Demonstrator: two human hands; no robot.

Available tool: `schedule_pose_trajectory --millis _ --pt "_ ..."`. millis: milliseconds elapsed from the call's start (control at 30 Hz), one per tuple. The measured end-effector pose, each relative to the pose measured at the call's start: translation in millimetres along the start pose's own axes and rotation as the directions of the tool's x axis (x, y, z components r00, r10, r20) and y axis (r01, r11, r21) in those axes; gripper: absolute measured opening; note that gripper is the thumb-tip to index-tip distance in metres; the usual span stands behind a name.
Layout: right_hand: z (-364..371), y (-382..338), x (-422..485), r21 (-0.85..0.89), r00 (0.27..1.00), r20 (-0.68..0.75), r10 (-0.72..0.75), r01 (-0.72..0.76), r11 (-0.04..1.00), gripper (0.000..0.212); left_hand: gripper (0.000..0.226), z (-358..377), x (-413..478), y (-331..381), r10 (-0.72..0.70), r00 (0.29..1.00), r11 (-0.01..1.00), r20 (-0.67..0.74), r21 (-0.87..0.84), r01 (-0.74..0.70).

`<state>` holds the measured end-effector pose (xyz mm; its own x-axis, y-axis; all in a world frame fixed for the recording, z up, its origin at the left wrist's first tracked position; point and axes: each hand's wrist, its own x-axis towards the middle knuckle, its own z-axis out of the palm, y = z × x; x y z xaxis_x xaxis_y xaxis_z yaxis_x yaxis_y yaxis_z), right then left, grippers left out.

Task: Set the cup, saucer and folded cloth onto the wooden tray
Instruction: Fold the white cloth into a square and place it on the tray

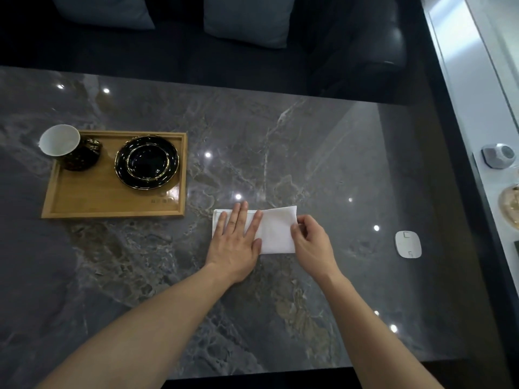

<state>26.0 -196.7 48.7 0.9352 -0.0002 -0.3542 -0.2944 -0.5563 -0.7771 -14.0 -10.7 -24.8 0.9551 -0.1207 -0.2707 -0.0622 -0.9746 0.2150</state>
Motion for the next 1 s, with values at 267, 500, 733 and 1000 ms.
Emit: schedule_pose_trajectory --millis 267,500,733,1000 --pt "34 -37 -31 -0.2 0.976 0.0 -0.217 0.213 0.956 0.019 0.069 -24 -12 -22 0.04 0.997 0.981 -0.07 -0.185 -0.053" --pt "96 -59 -42 -0.318 0.976 -0.013 -0.219 0.203 0.926 0.029 0.063 -18 -51 -75 -0.13 0.983 0.95 -0.126 -0.301 0.088" --pt "153 -63 -38 -0.365 0.989 0.004 -0.148 0.139 0.921 0.029 0.068 -11 -57 -82 -0.055 0.997 0.977 -0.052 -0.209 0.043" --pt "152 -53 -36 -0.335 0.978 0.077 -0.193 0.208 0.919 0.03 0.06 -15 -56 -83 -0.112 0.989 0.937 -0.097 -0.34 0.073"
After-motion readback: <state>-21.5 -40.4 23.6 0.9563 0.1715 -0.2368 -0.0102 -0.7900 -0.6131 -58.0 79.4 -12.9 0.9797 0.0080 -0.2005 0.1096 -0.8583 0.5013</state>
